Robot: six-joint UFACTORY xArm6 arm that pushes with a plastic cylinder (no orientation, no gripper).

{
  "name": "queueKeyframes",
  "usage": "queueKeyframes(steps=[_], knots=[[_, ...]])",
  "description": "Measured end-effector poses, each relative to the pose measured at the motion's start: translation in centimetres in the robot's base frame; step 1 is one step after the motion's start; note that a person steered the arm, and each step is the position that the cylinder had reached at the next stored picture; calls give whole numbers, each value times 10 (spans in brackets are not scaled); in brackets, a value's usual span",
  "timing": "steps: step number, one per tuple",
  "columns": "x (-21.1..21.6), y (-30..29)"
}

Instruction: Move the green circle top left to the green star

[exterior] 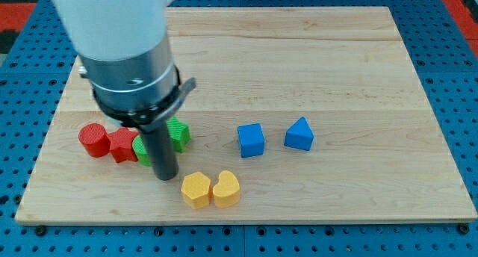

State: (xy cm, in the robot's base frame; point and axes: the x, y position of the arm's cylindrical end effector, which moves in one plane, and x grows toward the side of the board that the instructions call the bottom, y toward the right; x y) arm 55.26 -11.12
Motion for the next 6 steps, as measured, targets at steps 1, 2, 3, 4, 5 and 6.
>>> queueKeyframes(steps=[1, 2, 3, 4, 5, 6], knots=[[-12, -14], [-38, -14], [-59, -13], [-78, -8], [-52, 5], [-40, 28]])
